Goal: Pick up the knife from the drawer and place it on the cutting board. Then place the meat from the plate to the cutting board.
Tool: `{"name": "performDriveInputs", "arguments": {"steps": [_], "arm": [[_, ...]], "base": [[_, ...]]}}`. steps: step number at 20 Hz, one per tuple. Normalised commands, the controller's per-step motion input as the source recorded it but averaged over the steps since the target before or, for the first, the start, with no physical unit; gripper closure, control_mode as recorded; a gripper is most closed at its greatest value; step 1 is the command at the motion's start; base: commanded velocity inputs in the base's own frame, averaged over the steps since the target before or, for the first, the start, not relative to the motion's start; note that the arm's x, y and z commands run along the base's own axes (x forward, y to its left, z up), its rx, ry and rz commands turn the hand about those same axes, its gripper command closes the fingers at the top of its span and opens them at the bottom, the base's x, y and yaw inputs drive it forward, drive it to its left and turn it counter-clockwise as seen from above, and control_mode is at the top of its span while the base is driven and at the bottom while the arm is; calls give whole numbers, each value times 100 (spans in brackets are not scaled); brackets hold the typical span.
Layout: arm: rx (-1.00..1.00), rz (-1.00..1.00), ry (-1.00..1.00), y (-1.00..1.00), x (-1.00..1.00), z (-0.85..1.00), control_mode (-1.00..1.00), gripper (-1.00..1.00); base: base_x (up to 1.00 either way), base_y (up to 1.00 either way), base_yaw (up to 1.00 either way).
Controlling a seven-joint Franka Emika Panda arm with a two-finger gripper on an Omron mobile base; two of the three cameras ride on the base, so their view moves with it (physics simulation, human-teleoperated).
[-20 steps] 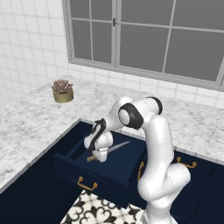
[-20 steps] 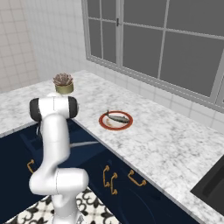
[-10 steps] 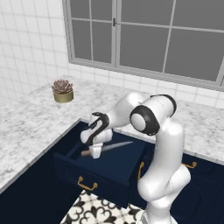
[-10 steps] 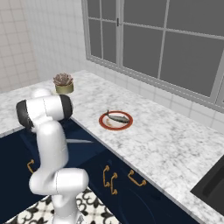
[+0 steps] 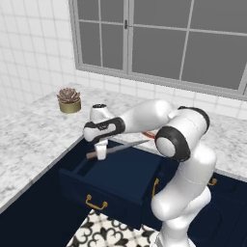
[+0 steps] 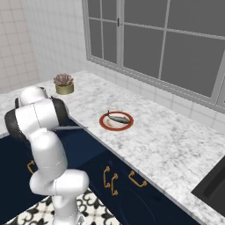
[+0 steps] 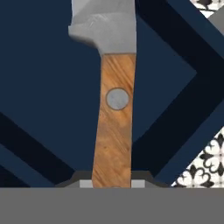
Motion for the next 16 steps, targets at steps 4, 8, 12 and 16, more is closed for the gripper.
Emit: {"name": "performDriveInputs", "arguments": {"steps": [4,8,12,16], "arm": [[-36,34,-15,-34,-52,100,-100,100],[-16,49,-15,-73,-35,81,-100,100],[0,71,-5,-82,-7,38,-100,100],[0,70,-2,-79,-10,22,-100,100]], "base": [[0,0,0],[0,0,0],[0,0,0],[0,0,0]]}}
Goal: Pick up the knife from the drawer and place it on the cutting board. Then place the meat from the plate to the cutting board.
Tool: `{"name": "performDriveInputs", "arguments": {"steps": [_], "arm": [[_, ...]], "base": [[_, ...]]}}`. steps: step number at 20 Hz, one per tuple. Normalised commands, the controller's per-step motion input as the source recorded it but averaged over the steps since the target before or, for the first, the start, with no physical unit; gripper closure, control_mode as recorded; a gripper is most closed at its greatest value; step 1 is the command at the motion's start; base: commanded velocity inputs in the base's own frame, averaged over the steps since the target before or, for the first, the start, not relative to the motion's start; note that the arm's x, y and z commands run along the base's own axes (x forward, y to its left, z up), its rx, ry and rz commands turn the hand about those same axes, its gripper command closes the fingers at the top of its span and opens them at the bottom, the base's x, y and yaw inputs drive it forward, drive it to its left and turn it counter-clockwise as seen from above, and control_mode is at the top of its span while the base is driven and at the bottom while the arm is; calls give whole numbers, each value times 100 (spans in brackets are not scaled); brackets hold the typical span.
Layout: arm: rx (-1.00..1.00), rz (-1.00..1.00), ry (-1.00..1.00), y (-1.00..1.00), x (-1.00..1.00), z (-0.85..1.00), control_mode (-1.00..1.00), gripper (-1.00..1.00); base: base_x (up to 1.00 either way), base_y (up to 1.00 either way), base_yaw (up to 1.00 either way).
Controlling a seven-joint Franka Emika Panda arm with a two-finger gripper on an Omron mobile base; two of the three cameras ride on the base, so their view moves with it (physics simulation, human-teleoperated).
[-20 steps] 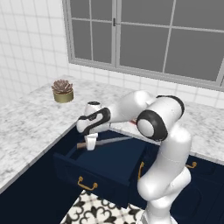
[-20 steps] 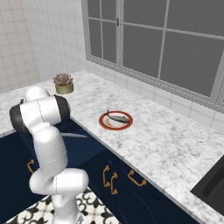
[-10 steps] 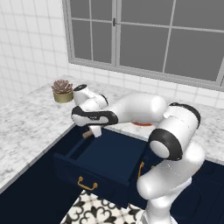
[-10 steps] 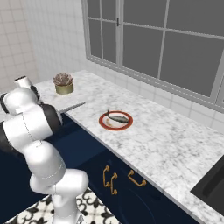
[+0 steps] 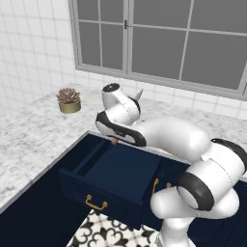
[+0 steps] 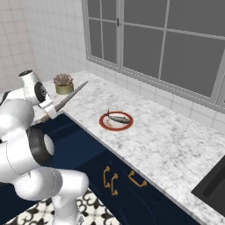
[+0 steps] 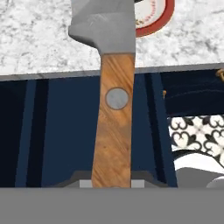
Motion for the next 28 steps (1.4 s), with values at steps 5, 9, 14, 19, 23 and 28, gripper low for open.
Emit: {"name": "performDriveInputs", "arguments": {"steps": [5,9,14,19,23,28], "arm": [[11,60,3,-71,-5,21,-100,100],[2,46,0,-84,-1,0,-100,100],[-4,34,0,-73,-9,0,-100,100],[0,41,1,-58,-14,0,-100,100],[5,34,5,-19,0,0,-100,100],[1,0,2,0,0,0,100,100]], "base": [[0,0,0],[0,0,0],[0,0,0],[0,0,0],[0,0,0],[0,0,0]]}}
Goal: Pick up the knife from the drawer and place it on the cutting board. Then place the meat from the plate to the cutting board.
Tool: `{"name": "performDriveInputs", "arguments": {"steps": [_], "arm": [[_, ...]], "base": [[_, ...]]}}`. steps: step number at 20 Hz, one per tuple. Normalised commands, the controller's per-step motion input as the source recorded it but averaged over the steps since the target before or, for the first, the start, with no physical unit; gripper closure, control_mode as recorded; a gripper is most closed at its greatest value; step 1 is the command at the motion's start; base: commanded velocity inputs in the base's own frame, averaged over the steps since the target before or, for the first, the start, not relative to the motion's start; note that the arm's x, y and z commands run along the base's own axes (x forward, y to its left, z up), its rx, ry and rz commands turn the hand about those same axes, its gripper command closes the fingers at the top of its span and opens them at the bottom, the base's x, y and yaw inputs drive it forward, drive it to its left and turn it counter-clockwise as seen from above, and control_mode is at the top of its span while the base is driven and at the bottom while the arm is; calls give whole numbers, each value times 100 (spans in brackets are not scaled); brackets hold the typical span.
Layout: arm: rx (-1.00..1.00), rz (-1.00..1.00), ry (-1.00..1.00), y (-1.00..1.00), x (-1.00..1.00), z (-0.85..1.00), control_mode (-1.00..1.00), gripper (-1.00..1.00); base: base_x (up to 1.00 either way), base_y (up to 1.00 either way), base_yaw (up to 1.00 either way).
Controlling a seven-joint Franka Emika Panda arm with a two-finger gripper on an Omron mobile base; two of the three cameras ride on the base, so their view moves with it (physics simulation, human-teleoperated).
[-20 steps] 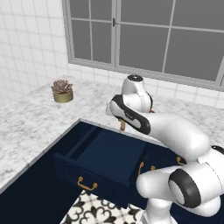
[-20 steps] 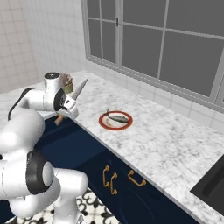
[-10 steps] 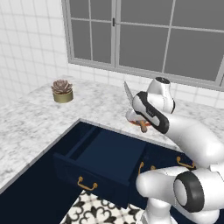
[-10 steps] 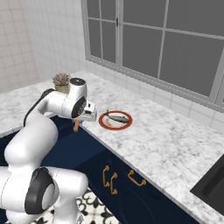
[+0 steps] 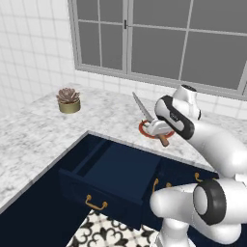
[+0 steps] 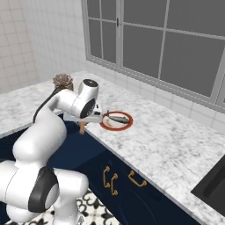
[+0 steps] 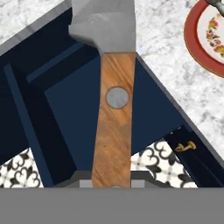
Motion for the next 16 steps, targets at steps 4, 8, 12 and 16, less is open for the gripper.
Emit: {"name": "performDriveInputs", "arguments": {"steps": [4,8,12,16], "arm": [[0,0,0,0,0,0,100,100],[0,0,0,0,0,0,100,100],[0,0,0,0,0,0,100,100],[0,0,0,0,0,0,100,100]], "base": [[-76,-27,2],[-77,-23,-27],[-49,-6,-47],[-40,-4,-58]]}}
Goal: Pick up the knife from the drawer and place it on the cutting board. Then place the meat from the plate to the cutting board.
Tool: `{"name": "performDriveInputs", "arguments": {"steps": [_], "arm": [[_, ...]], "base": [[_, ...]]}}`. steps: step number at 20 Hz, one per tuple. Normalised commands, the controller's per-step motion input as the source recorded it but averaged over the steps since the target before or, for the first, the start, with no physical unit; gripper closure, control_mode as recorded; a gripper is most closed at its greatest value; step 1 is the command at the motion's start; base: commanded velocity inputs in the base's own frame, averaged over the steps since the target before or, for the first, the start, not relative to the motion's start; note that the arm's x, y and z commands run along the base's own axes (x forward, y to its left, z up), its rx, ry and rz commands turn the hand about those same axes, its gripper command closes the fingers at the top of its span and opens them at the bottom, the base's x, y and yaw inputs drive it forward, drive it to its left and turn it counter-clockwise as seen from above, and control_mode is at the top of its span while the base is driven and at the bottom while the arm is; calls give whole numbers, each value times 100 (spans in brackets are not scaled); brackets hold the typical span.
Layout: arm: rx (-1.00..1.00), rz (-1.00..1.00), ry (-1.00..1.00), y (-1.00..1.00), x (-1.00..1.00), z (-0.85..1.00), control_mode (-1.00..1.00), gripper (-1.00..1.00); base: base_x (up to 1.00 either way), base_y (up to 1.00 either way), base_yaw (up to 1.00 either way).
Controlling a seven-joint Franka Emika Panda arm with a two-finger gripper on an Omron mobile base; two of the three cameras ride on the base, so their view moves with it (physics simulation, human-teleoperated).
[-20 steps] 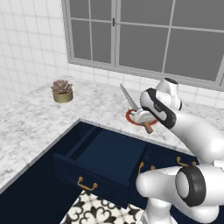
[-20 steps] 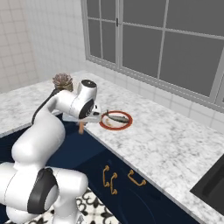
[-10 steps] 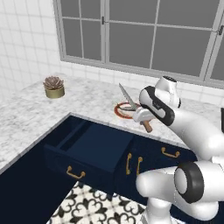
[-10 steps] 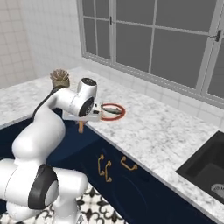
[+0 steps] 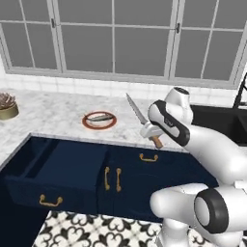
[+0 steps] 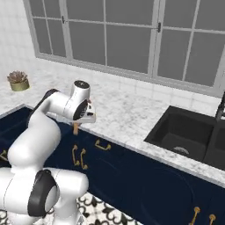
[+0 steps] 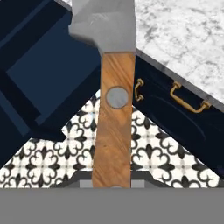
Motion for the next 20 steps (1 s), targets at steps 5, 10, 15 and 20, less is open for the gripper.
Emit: {"name": "performDriveInputs", "arguments": {"steps": [5,10,15,20], "arm": [[0,0,0,0,0,0,100,100],[0,0,0,0,0,0,100,100],[0,0,0,0,0,0,100,100],[0,0,0,0,0,0,100,100]], "base": [[-29,-14,-55],[-17,-24,-50],[-6,-48,-38],[0,-85,-15]]}}
